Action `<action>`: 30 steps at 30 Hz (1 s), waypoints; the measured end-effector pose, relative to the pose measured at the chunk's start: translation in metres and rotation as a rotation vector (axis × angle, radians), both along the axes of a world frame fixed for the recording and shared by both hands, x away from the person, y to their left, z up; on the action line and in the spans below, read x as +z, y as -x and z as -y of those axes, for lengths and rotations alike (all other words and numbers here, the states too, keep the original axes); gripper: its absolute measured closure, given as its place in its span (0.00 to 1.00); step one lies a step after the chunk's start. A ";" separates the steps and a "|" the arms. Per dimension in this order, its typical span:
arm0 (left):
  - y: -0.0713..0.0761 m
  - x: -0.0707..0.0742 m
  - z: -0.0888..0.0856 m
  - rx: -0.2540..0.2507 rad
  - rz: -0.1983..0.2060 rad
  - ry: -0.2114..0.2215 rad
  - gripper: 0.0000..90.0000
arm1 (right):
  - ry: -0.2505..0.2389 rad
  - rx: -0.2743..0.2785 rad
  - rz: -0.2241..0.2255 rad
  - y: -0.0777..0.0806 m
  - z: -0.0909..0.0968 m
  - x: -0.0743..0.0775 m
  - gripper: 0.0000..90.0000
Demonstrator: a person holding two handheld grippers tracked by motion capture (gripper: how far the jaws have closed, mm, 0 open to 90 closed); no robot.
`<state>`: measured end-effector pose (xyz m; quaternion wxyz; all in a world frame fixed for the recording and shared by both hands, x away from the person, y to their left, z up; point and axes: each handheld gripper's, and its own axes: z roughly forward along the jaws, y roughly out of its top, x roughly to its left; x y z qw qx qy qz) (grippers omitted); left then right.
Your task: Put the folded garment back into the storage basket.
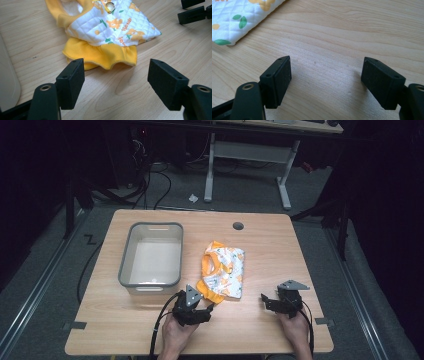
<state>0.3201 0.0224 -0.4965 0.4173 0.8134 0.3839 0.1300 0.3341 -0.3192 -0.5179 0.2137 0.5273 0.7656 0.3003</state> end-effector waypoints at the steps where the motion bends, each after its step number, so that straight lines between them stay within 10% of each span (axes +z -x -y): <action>1: 0.000 0.001 0.001 -0.001 0.008 0.003 0.33 | 0.000 0.000 0.000 0.000 0.000 0.000 0.27; 30: -0.032 0.024 0.025 0.002 0.019 -0.020 0.34 | -0.001 0.000 -0.001 0.000 0.000 0.000 0.27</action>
